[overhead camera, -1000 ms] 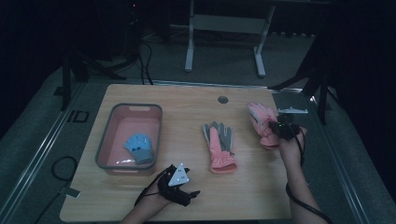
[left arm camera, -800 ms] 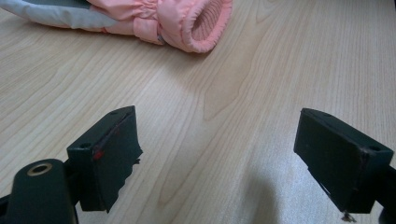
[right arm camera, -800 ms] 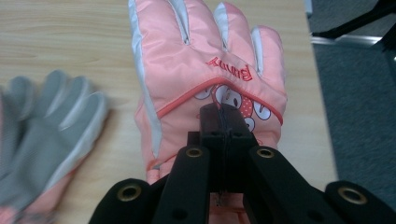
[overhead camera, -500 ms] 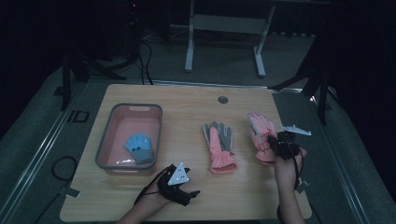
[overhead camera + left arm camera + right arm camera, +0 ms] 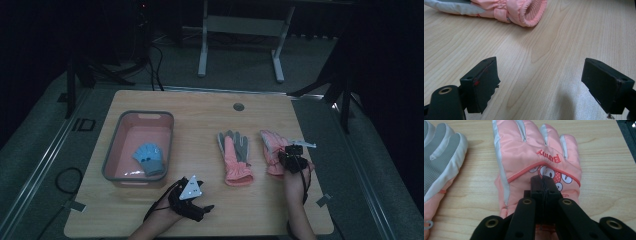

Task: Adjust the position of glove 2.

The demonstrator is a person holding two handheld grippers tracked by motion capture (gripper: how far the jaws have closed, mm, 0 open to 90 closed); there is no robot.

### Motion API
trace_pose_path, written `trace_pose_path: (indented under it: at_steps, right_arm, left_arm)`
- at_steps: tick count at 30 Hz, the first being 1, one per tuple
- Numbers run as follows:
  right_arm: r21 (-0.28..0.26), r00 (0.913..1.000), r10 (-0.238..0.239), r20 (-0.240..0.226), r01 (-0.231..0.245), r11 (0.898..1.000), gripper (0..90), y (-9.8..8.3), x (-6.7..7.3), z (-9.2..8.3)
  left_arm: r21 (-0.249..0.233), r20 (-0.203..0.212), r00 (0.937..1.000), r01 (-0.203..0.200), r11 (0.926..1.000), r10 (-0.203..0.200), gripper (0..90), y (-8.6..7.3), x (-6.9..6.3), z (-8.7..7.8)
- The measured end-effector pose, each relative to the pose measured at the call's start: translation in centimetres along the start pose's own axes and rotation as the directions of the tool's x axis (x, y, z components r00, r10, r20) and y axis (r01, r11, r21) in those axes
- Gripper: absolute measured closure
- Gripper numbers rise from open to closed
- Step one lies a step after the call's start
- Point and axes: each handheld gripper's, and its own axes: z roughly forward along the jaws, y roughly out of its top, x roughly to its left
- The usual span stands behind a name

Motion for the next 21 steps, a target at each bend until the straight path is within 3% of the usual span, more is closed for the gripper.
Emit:
trace_pose_path:
  at_steps: [5, 9, 12, 15, 21]
  right_arm:
    - [-0.006, 0.9983, -0.044, -0.039, 0.044, 0.999, 75.2, 0.4, -0.5, -0.9]
    - [-0.029, 0.9873, -0.118, -0.106, 0.116, 0.993, 69.5, 1.0, -1.7, -2.3]
    - [-0.051, 0.9676, -0.190, -0.167, 0.184, 0.982, 67.9, 1.6, -3.0, -3.0]
    - [-0.065, 0.9422, -0.251, -0.222, 0.243, 0.968, 66.8, 2.1, -4.4, -3.0]
    - [-0.037, 0.9113, -0.286, -0.297, 0.288, 0.957, 63.4, 2.2, -5.2, -1.3]
  left_arm:
    - [-0.003, 0.009, 0.9998, 0.016, 0.9999, -0.016, 14.3, 0.0, 0.1, 0.0]
    - [0.001, 0.011, 0.9997, 0.020, 0.9998, -0.020, 14.3, 0.0, 0.2, 0.0]
    - [0.003, 0.012, 0.9997, 0.023, 0.9997, -0.023, 14.3, 0.0, 0.3, 0.0]
    - [0.006, 0.015, 0.9995, 0.027, 0.9996, -0.027, 14.3, 0.0, 0.4, 0.0]
    - [0.013, 0.010, 0.9993, 0.035, 0.9993, -0.035, 14.3, 0.0, 0.4, 0.1]
